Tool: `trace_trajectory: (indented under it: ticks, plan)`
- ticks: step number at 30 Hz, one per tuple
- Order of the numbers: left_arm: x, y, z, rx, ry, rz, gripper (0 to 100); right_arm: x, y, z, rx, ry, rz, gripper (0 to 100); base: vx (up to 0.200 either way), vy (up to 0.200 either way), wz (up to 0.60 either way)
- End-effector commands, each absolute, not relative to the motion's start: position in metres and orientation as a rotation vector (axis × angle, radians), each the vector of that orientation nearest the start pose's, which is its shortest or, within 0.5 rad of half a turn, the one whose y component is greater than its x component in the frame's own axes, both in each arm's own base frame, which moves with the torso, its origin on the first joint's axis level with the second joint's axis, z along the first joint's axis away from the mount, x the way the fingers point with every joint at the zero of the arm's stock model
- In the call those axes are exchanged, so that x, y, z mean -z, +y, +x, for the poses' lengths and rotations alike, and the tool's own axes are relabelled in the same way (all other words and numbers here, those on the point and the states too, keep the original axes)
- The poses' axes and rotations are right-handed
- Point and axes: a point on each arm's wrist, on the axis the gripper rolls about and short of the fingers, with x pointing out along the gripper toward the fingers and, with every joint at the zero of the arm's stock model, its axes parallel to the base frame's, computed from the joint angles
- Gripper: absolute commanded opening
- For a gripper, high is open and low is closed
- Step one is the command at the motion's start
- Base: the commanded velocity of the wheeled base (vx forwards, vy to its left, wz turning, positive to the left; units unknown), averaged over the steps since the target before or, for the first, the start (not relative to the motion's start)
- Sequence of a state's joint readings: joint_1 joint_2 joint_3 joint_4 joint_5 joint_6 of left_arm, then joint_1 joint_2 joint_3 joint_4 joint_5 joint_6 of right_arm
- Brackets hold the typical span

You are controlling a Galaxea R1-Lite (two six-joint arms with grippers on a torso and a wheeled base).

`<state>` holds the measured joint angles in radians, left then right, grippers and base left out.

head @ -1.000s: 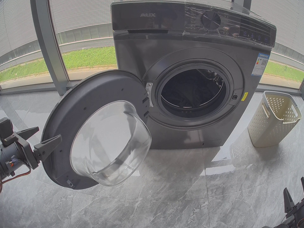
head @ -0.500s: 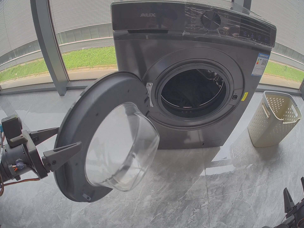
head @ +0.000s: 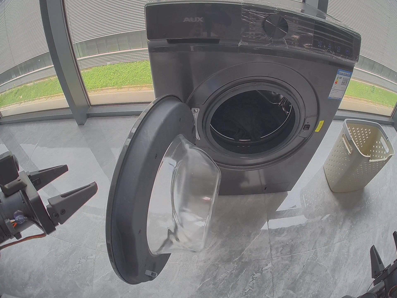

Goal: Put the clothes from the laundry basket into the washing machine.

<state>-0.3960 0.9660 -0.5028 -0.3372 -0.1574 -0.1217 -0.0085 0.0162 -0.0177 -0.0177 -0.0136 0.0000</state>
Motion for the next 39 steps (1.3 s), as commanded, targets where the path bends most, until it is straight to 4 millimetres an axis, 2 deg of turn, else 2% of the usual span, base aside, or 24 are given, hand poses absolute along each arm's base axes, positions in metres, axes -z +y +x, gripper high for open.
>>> trace_trajectory:
  ticks: [1, 5, 11, 12, 15, 18, 27, 28, 39]
  plan:
    - [-0.218, -0.04, 0.112, 0.448, 0.163, -0.057, 100, -0.077, 0.0, -0.023, 0.021, -0.018, 0.0, 100, 0.0, 0.0, 0.0]
    - [-0.203, -0.041, 0.118, 0.432, 0.217, 0.028, 100, -0.077, 0.0, -0.023, 0.021, -0.018, 0.0, 100, 0.0, 0.0, 0.0]
    - [-0.196, -0.048, 0.132, 0.455, 0.271, 0.042, 100, -0.077, 0.0, -0.023, 0.021, -0.018, 0.0, 100, 0.0, 0.0, 0.0]
    - [-0.194, -0.055, 0.142, 0.471, 0.298, 0.044, 100, -0.077, 0.0, -0.023, 0.021, -0.018, 0.0, 100, 0.0, 0.0, 0.0]
    - [-0.197, -0.061, 0.149, 0.496, 0.295, 0.037, 100, -0.077, 0.0, -0.023, 0.021, -0.018, 0.0, 100, 0.0, 0.0, 0.0]
    - [-0.202, -0.078, 0.157, 0.561, 0.292, 0.03, 100, -0.077, 0.0, -0.023, 0.021, -0.018, 0.0, 100, 0.0, 0.0, 0.0]
    - [-0.21, -0.11, 0.179, 0.644, 0.299, 0.021, 100, -0.077, 0.0, -0.023, 0.021, -0.018, 0.0, 100, 0.0, 0.0, 0.0]
    - [-0.211, -0.119, 0.184, 0.662, 0.297, 0.018, 100, -0.077, 0.0, -0.023, 0.021, -0.018, 0.0, 100, 0.0, 0.0, 0.0]
    - [-0.203, -0.163, 0.224, 0.672, 0.258, -0.014, 100, -0.077, 0.0, -0.023, 0.021, -0.018, 0.0, 100, 0.0, 0.0, 0.0]
